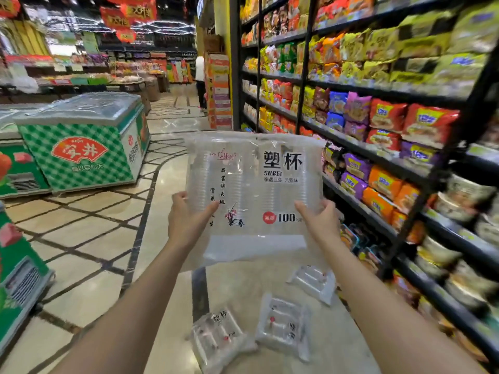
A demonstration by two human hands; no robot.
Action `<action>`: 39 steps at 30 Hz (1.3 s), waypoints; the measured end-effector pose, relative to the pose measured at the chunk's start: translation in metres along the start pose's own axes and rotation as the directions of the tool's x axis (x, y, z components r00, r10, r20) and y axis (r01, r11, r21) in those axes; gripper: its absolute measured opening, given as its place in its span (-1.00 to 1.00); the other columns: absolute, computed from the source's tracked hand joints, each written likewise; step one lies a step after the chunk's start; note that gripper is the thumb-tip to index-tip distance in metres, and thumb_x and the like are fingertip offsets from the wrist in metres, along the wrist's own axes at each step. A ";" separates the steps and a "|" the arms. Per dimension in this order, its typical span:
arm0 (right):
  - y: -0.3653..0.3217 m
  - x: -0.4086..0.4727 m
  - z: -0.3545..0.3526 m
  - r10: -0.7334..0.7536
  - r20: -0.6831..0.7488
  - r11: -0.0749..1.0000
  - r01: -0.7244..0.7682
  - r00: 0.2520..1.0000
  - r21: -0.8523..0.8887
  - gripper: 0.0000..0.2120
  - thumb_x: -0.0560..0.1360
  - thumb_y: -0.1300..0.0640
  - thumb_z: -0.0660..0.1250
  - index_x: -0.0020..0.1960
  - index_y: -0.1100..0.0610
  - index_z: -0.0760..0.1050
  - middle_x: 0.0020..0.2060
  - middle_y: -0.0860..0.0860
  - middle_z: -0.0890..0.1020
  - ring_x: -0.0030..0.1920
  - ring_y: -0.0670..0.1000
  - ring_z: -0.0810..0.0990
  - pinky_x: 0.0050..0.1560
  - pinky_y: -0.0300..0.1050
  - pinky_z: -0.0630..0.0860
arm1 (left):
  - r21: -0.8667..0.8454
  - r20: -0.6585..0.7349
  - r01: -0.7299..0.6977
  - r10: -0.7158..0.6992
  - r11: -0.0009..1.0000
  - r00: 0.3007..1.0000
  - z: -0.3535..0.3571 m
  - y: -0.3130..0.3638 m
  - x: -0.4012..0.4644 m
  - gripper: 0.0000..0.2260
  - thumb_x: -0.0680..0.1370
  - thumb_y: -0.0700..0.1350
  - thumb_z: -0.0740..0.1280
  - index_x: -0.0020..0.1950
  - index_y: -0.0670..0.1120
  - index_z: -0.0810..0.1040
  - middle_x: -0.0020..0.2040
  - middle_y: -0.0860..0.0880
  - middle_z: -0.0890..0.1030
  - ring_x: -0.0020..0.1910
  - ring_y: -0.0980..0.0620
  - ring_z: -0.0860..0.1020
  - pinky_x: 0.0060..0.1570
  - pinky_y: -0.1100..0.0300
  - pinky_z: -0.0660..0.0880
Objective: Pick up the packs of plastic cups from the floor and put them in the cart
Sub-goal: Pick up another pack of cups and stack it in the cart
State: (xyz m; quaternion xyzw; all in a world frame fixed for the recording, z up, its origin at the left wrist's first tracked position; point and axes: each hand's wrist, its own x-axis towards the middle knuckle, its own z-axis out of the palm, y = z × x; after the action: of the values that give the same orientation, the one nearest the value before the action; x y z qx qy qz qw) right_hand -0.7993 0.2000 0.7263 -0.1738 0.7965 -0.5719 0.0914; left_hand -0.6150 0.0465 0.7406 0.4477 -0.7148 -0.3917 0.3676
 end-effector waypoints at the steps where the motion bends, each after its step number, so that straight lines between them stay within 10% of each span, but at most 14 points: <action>1: 0.004 -0.020 -0.020 0.009 -0.032 1.000 -0.009 0.999 0.006 -0.35 0.44 -0.03 0.40 0.38 0.24 0.24 0.31 0.12 0.45 0.29 0.12 0.46 0.19 -0.10 0.36 | 0.002 0.029 -0.023 0.023 1.000 0.999 -0.002 0.006 -0.019 -0.35 0.41 0.05 0.45 0.35 -0.18 0.24 0.33 -0.16 0.44 0.30 -0.16 0.43 0.21 0.06 0.36; 8: 0.049 -0.133 -0.194 0.147 -0.297 0.989 -0.134 0.944 0.063 -0.38 0.42 -0.04 0.42 0.32 0.22 0.27 0.26 0.13 0.50 0.22 0.13 0.50 0.12 -0.08 0.41 | -0.101 0.322 -0.138 0.164 0.985 0.932 0.044 0.075 -0.160 -0.29 0.32 0.12 0.49 0.31 -0.18 0.29 0.29 -0.17 0.49 0.27 -0.17 0.47 0.21 0.02 0.39; 14: 0.100 -0.239 -0.404 0.259 -0.602 0.962 -0.257 0.756 0.091 -0.39 0.39 0.01 0.46 0.28 0.26 0.30 0.20 0.14 0.55 0.20 0.14 0.54 0.11 -0.08 0.41 | -0.265 0.577 -0.236 0.350 0.935 0.738 0.150 0.163 -0.332 -0.45 0.40 -0.02 0.47 0.27 -0.20 0.35 0.24 -0.16 0.50 0.27 -0.13 0.46 0.12 0.12 0.33; 25: 0.212 -0.506 -0.709 0.380 -0.906 0.897 -0.315 0.187 0.312 -0.34 0.40 0.05 0.45 0.36 0.21 0.22 0.26 0.13 0.50 0.26 0.14 0.50 0.29 0.01 0.40 | -0.511 0.818 -0.325 0.566 0.796 0.100 0.303 0.300 -0.714 -0.46 0.36 -0.01 0.50 0.21 -0.23 0.40 0.18 -0.21 0.57 0.17 -0.20 0.53 0.10 -0.01 0.42; 33: 0.302 -0.584 -0.770 0.475 -0.875 0.821 -0.307 -0.099 0.481 -0.60 0.40 0.10 0.45 0.17 0.15 0.42 0.17 0.07 0.47 0.18 0.05 0.48 0.21 -0.11 0.39 | -0.632 0.775 -0.381 0.550 0.674 -0.312 0.391 0.335 -0.875 -0.42 0.42 0.00 0.45 0.32 -0.19 0.33 0.25 -0.17 0.54 0.23 -0.14 0.49 0.09 0.09 0.37; 36: 0.347 -0.576 -0.773 0.619 -0.770 0.734 -0.235 -0.154 0.637 -0.19 0.29 -0.10 0.46 0.38 0.24 0.26 0.29 0.12 0.44 0.27 0.16 0.47 0.28 0.06 0.44 | -0.681 0.731 -0.462 0.486 0.568 -0.480 0.448 0.340 -0.913 -0.42 0.42 0.05 0.43 0.30 -0.19 0.33 0.25 -0.17 0.53 0.24 -0.17 0.48 0.05 0.12 0.36; 39: 0.392 -0.551 -0.769 0.722 -0.655 0.631 -0.176 -0.224 0.756 -0.26 0.44 -0.03 0.39 0.43 0.34 0.17 0.36 0.19 0.34 0.32 0.18 0.41 0.26 -0.02 0.42 | -0.727 0.681 -0.518 0.372 0.451 -0.631 0.506 0.339 -0.940 -0.38 0.44 0.11 0.39 0.35 -0.18 0.27 0.28 -0.17 0.51 0.26 -0.18 0.48 0.12 0.10 0.38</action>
State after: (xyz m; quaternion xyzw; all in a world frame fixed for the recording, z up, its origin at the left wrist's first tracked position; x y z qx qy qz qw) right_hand -0.6228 1.1980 0.5810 0.6095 0.4846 -0.5805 -0.2381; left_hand -0.8685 1.1352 0.6640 -0.4524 -0.8289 -0.2699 -0.1879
